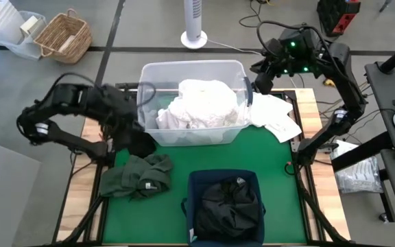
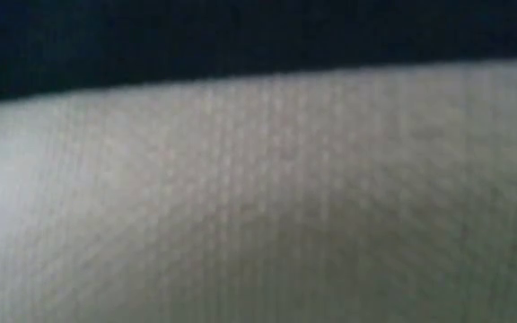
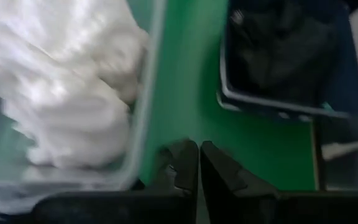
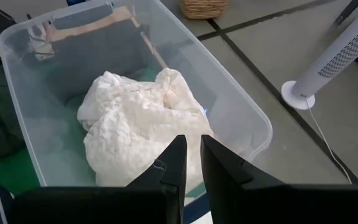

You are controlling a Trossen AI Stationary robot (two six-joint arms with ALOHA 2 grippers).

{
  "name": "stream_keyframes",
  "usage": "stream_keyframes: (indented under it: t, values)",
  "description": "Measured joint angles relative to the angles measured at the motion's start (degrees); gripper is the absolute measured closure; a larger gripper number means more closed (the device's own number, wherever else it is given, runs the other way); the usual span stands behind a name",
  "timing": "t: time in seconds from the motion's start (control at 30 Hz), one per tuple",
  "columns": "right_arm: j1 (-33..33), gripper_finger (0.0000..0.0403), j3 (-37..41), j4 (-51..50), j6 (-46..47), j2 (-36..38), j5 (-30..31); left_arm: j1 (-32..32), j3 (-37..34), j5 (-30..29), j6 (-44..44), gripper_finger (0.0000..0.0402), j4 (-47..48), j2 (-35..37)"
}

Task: Sort clothes
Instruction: Put the green polo shirt into the blue laundry bin

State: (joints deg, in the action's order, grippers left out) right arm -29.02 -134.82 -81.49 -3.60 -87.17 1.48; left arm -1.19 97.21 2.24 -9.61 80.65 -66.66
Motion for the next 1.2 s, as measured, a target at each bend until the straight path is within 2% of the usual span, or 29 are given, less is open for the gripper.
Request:
stream_keyframes:
  t: [0.27, 0.4, 0.53, 0.67, 0.83, 1.0, 1.2]
  values:
    - [0.0, 0.0365, 0.0, 0.0, 0.0, -0.3, 0.0, 12.0, -13.2, 0.1, -12.0, 0.0401, -1.0, 6.2]
    - [0.0, 0.0365, 0.0, 0.0, -0.3, -0.3, 0.0, 17.2, -22.1, -1.1, -15.3, 0.0401, -8.9, 8.5]
    - [0.0, 0.0365, 0.0, 0.0, -0.3, -0.3, 0.0, 22.1, -29.9, -5.4, -18.2, 0.0401, -16.7, 10.1]
    - [0.0, 0.0365, 0.0, 0.0, -0.2, -0.4, 0.0, 25.6, -35.8, -9.0, -21.1, 0.0401, -22.2, 10.5]
    - [0.0, 0.0365, 0.0, 0.0, -0.3, -0.4, 0.0, 27.3, -42.2, -6.9, -29.3, 0.0398, -24.4, 9.7]
    - [0.0, 0.0365, 0.0, 0.0, -0.4, -0.4, 0.0, 29.4, -45.8, -6.0, -32.7, 0.0358, -30.2, 9.7]
    - [0.0, 0.0365, 0.0, 0.0, -0.2, -0.4, -0.1, 29.4, -47.8, -6.6, -34.8, 0.0260, -31.6, 9.8]
